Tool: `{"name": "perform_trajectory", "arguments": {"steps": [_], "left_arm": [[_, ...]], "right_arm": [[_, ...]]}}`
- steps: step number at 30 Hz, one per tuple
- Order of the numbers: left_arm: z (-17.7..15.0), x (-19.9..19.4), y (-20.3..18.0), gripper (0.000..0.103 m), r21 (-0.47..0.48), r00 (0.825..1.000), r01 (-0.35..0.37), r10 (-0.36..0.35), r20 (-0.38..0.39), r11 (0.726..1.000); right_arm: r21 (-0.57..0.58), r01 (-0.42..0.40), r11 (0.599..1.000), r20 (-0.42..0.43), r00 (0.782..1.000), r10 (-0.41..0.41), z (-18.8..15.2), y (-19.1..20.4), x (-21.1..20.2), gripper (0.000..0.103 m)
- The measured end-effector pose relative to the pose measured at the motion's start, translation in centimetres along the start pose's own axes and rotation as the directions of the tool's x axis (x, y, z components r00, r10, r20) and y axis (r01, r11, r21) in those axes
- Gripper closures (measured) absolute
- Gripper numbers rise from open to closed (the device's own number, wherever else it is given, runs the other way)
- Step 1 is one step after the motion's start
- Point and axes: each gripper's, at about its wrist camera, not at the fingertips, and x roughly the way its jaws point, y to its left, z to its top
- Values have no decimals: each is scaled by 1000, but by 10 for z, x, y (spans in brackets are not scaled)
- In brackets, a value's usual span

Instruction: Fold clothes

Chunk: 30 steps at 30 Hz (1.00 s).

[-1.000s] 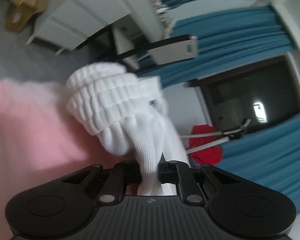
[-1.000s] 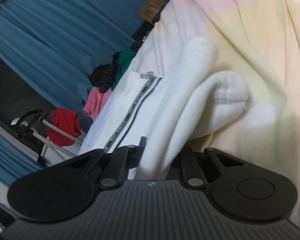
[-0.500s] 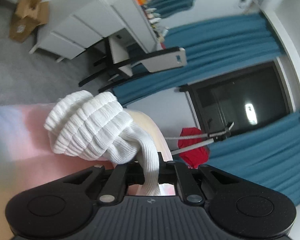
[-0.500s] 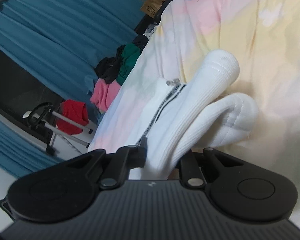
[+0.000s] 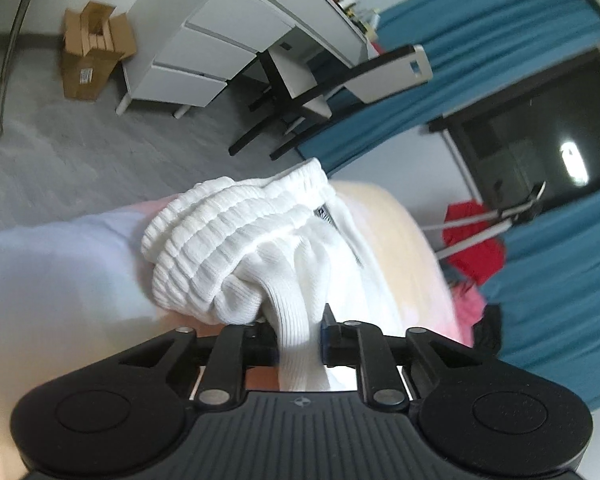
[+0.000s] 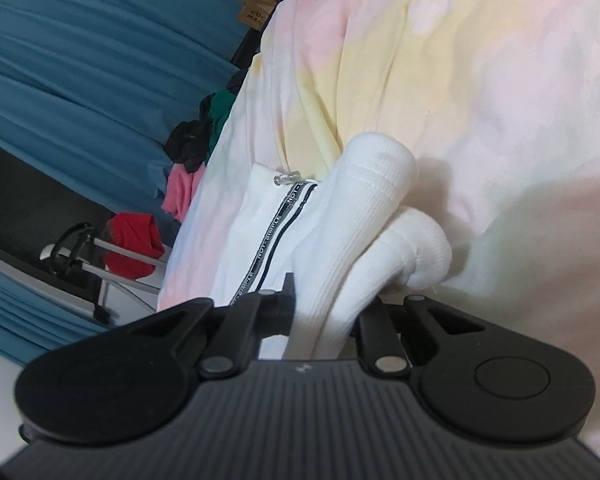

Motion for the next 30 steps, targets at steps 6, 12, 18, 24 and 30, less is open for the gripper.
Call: {"name": "perform_trajectory", "arguments": {"steps": [6, 12, 18, 24, 30], "left_arm": [[-24, -22, -35, 34, 218, 993, -114, 110, 32, 969], [-61, -53, -89, 22, 435, 959, -205, 93, 266, 877], [-111, -36, -134, 22, 587, 968, -150, -3, 252, 796], [-168, 24, -169, 22, 686, 992, -69, -23, 124, 724], [-218, 72, -170, 22, 778, 997, -66, 10, 77, 625]], "right_arm": [[104, -38, 994, -85, 995, 47, 0, -12, 14, 69], [40, -68, 997, -108, 992, 72, -2, -1, 28, 61], [-43, -164, 986, -49, 986, 162, -1, 13, 27, 61], [3, -155, 988, -12, 988, 155, 3, 8, 24, 61], [-31, -98, 995, -27, 995, 97, 1, 4, 30, 61]]}}
